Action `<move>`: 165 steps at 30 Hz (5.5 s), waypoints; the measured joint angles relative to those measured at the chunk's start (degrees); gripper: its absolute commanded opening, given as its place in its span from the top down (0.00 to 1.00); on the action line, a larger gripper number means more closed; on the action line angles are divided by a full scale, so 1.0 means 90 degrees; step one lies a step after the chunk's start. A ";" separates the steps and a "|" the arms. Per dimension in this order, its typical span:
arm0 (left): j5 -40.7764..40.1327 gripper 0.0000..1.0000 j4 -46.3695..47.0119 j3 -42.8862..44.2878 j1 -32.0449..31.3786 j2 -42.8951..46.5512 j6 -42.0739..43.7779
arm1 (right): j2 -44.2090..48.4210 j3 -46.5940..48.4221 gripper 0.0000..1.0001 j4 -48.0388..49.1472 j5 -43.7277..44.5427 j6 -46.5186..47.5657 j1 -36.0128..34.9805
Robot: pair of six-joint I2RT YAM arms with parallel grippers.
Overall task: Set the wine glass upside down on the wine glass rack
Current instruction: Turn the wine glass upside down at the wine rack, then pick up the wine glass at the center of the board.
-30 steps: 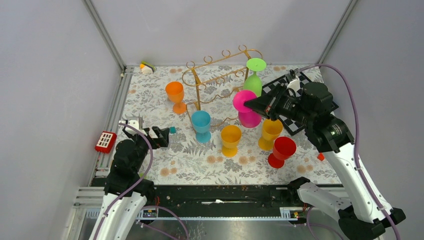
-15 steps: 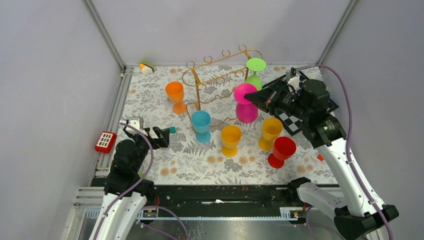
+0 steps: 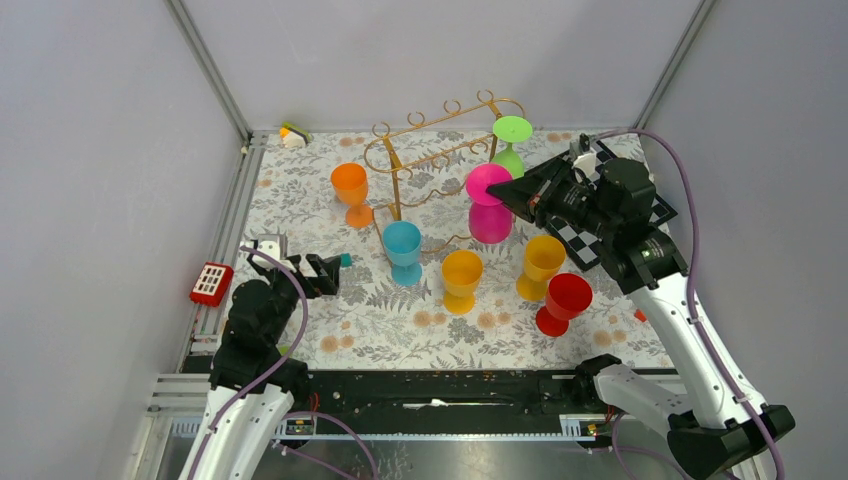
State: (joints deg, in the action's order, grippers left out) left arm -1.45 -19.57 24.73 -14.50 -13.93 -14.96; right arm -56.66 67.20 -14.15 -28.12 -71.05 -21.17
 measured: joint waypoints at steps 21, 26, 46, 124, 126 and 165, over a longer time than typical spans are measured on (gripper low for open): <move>0.0216 0.01 0.0005 0.0000 0.0000 -0.0066 -0.0002 | -0.0454 -0.0027 1.00 0.0423 0.0000 -0.0080 0.0068; 0.0316 0.01 0.0027 0.0000 0.0000 -0.0143 -0.0002 | -0.0495 -0.0027 1.00 0.0500 0.0002 -0.0083 0.0090; 0.0340 0.01 0.0036 0.0000 0.0000 -0.0182 -0.0002 | -0.1027 0.0114 1.00 0.1054 0.0090 -0.0291 0.0206; 0.0372 0.01 0.0041 0.0000 0.0000 -0.0214 0.0000 | -0.2081 -0.0083 0.62 0.2096 0.1168 -0.0804 0.0272; 0.0372 0.01 0.0041 0.0000 0.0000 -0.0214 0.0000 | -0.2081 -0.0083 0.59 0.2047 0.1166 -0.0814 0.0272; 0.0376 0.01 0.0044 0.0000 0.0000 -0.0158 0.0000 | 0.1350 -0.1005 0.00 -0.0748 0.1263 0.0809 0.0282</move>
State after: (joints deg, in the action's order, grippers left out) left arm 1.93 -19.18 24.73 -14.50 -15.35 -14.96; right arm -44.51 58.15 -20.88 -16.75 -63.77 -18.63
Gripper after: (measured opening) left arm 0.989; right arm 0.993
